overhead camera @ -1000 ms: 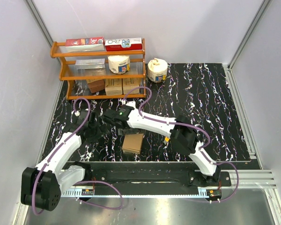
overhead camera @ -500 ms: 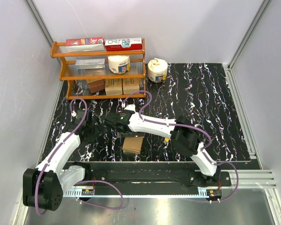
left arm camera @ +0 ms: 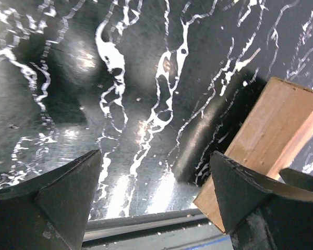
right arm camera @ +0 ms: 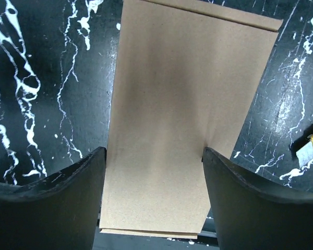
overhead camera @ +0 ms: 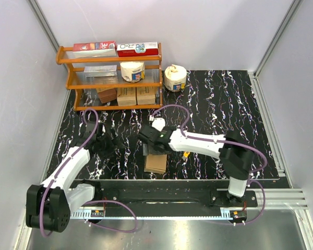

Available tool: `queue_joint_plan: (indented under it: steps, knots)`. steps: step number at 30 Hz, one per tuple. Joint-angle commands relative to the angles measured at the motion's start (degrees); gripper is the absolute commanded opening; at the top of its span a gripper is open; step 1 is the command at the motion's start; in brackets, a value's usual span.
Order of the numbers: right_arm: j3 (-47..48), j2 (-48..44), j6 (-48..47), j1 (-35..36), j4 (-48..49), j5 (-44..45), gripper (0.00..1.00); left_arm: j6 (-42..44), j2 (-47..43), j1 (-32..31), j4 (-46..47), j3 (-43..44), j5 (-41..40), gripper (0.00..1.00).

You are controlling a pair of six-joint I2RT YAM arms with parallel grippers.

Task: Unpack the express box

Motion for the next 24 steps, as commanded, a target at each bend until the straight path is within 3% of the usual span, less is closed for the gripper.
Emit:
queue_joint_plan:
  steps: [1, 9, 16, 24]
  knots:
    - [-9.2, -4.8, -4.1, -2.2, 14.3, -9.9, 0.74, 1.0, 0.9, 0.2, 5.6, -1.7, 9.6, 0.88]
    - [-22.4, -13.1, -5.2, -6.5, 29.5, -20.5, 0.67, 0.8, 2.3, 0.0, 11.2, -3.3, 18.3, 0.88]
    - [-33.2, -18.8, -4.3, -9.4, 40.3, -24.8, 0.61, -2.4, 3.7, -1.2, 18.1, -5.8, 23.5, 0.88]
    - [-41.3, -26.7, -1.7, -10.5, 42.4, -22.9, 0.47, -3.9, 8.1, -5.8, 21.6, -4.8, 22.8, 0.84]
